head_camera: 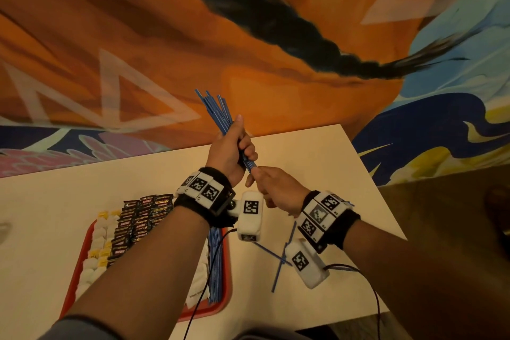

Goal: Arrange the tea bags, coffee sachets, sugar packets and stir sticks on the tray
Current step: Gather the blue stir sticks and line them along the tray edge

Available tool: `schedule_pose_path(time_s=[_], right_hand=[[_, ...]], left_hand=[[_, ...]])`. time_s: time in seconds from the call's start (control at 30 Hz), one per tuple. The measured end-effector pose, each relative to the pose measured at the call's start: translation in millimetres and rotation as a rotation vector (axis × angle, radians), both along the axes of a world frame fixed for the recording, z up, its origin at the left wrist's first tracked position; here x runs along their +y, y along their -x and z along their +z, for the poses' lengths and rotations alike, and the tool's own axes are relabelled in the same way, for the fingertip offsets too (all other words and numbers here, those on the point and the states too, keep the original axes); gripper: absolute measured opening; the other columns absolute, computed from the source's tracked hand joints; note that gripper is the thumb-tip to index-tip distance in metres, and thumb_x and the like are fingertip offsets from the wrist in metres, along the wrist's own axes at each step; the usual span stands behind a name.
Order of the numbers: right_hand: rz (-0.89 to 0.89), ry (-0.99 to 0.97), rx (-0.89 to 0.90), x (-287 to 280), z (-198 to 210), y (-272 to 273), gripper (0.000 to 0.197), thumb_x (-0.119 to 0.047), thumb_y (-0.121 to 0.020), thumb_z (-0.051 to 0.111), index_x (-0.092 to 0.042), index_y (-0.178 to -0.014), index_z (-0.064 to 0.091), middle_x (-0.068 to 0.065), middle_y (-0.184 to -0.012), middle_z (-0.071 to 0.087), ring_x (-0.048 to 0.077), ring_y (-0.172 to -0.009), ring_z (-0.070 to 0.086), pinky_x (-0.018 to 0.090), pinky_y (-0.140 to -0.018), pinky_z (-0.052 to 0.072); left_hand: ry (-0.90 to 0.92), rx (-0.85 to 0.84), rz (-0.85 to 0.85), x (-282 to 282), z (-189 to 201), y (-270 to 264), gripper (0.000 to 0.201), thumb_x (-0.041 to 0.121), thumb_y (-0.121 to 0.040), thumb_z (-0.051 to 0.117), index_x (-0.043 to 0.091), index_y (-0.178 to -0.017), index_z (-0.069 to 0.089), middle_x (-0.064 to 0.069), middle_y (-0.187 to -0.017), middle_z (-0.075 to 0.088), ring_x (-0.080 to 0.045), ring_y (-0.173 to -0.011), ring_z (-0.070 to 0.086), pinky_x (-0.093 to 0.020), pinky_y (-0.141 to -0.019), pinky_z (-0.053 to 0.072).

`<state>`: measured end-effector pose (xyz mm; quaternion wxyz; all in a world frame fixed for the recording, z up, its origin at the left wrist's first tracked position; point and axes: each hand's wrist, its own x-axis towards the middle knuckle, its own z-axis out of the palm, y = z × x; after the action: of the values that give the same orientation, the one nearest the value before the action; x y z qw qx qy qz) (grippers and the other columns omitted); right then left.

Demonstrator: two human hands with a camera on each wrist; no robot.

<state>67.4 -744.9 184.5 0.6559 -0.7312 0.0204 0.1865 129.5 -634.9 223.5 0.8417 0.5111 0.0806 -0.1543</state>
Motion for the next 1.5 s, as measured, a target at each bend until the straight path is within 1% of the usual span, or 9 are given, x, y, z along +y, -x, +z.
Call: schedule_pose_path(time_s=[0.2,0.57,0.77,0.9,1.0,1.07,1.2,1.33,1.5], right_hand=[[0.051,0.090,-0.026,-8,-4,2,0.035,-0.029,-0.104,0.035,-0.015,-0.078,0.054,-0.003,-0.055,0.035,0.010,-0.046,0.029,0.023,-0.045,0.029],[0.077,0.107,0.094,-34,-16,21,0.039,-0.027,-0.105,0.035,-0.012,-0.073,0.050,-0.003,-0.053,0.029,0.007,-0.042,0.022,0.020,-0.041,0.021],[-0.082,0.289,-0.041,-46,2,3,0.040,-0.032,-0.105,0.034,-0.018,-0.074,0.055,-0.005,-0.057,0.041,0.010,-0.049,0.036,0.026,-0.052,0.031],[-0.078,0.571,-0.192,-22,19,-13,0.043,-0.036,-0.105,0.028,-0.020,-0.078,0.058,-0.005,-0.075,0.056,0.017,-0.077,0.052,0.029,-0.074,0.037],[-0.049,0.728,-0.187,-8,22,-18,0.044,-0.039,-0.104,0.026,-0.018,-0.091,0.061,0.005,-0.098,0.064,0.026,-0.094,0.059,0.038,-0.084,0.046],[0.011,0.858,-0.190,-1,24,-17,0.037,-0.036,-0.103,0.028,-0.016,-0.102,0.060,0.009,-0.107,0.063,0.031,-0.097,0.059,0.038,-0.077,0.046],[0.131,1.072,-0.263,9,33,-13,0.024,-0.021,-0.098,0.037,-0.012,-0.111,0.055,0.011,-0.107,0.062,0.032,-0.094,0.059,0.036,-0.071,0.040],[0.210,1.191,-0.339,10,34,-14,0.025,-0.021,-0.098,0.039,-0.010,-0.116,0.051,0.013,-0.109,0.061,0.032,-0.095,0.060,0.035,-0.068,0.037],[0.380,1.176,-0.391,5,32,-19,0.027,-0.023,-0.099,0.038,-0.008,-0.117,0.050,0.016,-0.105,0.062,0.034,-0.087,0.059,0.036,-0.064,0.042]], left_hand=[[0.138,0.028,0.028,10,1,-10,0.046,0.040,-0.102,0.050,0.018,-0.064,0.034,0.004,-0.050,0.030,-0.013,-0.044,0.039,-0.024,-0.050,0.043],[0.225,0.101,0.250,37,-2,-36,0.046,0.044,-0.103,0.046,0.020,-0.066,0.033,0.007,-0.049,0.029,-0.007,-0.037,0.026,-0.018,-0.036,0.025],[-0.105,0.085,0.213,36,-24,-28,0.045,0.048,-0.101,0.048,0.021,-0.068,0.035,0.007,-0.050,0.021,-0.008,-0.038,0.018,-0.022,-0.036,0.018],[-0.231,0.149,0.058,10,-37,-4,0.048,0.054,-0.098,0.051,0.020,-0.066,0.036,0.006,-0.051,0.022,-0.012,-0.041,0.019,-0.023,-0.039,0.019],[-0.273,0.174,-0.035,-2,-41,8,0.059,0.072,-0.083,0.058,0.020,-0.060,0.041,0.004,-0.053,0.023,-0.014,-0.044,0.020,-0.026,-0.045,0.019],[-0.264,0.184,-0.088,-5,-43,11,0.067,0.082,-0.060,0.070,0.019,-0.058,0.047,0.000,-0.057,0.028,-0.017,-0.050,0.024,-0.030,-0.051,0.020],[-0.245,0.192,-0.086,-7,-43,13,0.079,0.078,-0.031,0.086,0.019,-0.072,0.053,-0.007,-0.068,0.045,-0.028,-0.079,0.043,-0.041,-0.067,0.034],[-0.239,0.184,-0.050,-6,-43,10,0.065,0.070,-0.050,0.084,0.017,-0.075,0.054,-0.009,-0.071,0.048,-0.029,-0.081,0.047,-0.044,-0.073,0.037],[-0.325,0.183,0.056,-5,-47,3,0.033,0.036,-0.089,0.070,0.014,-0.070,0.055,-0.003,-0.058,0.049,-0.021,-0.055,0.047,-0.031,-0.058,0.037]])
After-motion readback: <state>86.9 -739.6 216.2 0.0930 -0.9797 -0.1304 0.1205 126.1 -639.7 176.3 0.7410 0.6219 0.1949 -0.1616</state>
